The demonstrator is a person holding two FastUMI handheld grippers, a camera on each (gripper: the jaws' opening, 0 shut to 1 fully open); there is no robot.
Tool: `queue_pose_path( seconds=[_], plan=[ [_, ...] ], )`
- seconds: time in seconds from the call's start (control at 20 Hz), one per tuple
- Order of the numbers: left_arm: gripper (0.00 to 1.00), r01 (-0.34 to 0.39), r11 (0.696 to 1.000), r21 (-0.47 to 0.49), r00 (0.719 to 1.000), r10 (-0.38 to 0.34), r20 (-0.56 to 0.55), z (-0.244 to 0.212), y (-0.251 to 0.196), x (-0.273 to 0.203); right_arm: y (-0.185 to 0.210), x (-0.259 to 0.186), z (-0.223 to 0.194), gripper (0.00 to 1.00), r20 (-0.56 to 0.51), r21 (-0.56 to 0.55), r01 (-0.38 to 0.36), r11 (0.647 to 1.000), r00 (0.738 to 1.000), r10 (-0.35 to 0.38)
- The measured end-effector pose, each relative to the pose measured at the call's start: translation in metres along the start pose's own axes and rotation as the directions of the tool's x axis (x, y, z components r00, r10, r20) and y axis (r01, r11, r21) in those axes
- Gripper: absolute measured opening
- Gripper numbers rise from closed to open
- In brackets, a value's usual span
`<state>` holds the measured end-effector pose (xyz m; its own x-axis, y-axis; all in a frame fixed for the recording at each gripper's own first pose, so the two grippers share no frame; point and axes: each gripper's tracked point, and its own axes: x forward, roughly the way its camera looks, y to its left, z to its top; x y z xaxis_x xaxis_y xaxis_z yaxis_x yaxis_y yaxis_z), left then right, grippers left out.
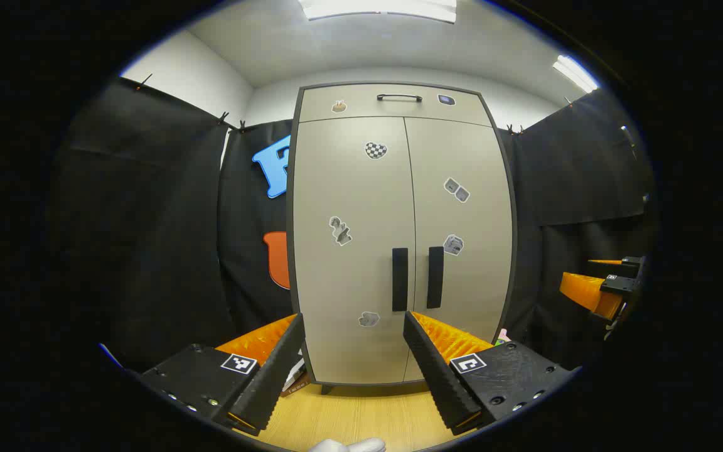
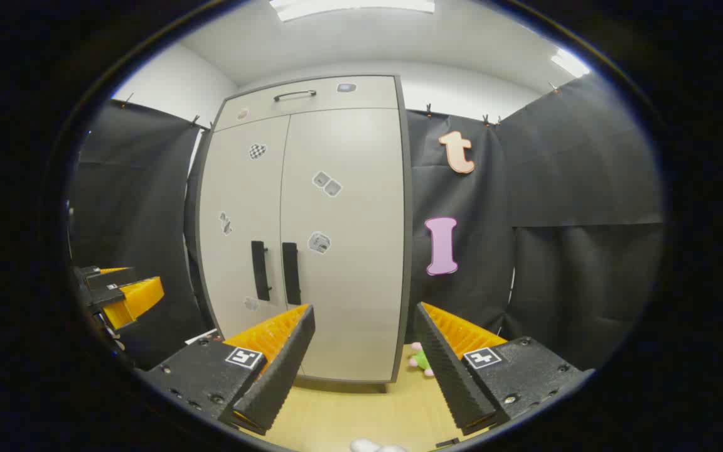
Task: Open the right door of the double-door shoe cabinet with the right hand, and open the left door with the left hand.
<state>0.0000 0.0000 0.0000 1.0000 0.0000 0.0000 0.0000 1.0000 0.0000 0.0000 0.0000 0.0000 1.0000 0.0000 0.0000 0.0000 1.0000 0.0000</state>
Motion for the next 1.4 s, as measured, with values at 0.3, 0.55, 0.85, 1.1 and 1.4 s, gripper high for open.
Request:
queue_pose_path(
  seconds=[0.3,0.55,0.85,1.1,1.4],
  plan=[
    [0.96,-0.013,1.000,-0.019,1.000,0.013,-0.002,-0.001,0.003,-0.001,0.002,0.002,-0.001,1.00,-0.008,-0.006,-0.006,1.000,1.000,0.006],
    [0.96,-0.021,1.000,-0.007,1.000,0.021,-0.006,-0.004,0.005,0.001,0.002,0.001,-0.002,1.00,-0.009,-0.011,0.005,1.000,1.000,-0.005],
    [0.96,-0.021,1.000,-0.001,1.000,0.021,-0.002,-0.005,0.012,-0.003,0.005,0.002,-0.004,1.00,-0.016,-0.011,0.013,1.000,1.000,-0.013],
    [0.96,-0.023,1.000,0.008,1.000,0.023,-0.005,-0.007,0.015,-0.004,0.012,0.014,-0.006,1.00,-0.018,-0.019,0.017,1.000,1.000,-0.017],
    [0.96,-0.051,0.999,0.018,0.999,0.051,-0.012,-0.009,0.031,-0.005,0.038,0.045,-0.002,1.00,-0.011,-0.023,-0.006,1.000,1.000,0.006]
  ],
)
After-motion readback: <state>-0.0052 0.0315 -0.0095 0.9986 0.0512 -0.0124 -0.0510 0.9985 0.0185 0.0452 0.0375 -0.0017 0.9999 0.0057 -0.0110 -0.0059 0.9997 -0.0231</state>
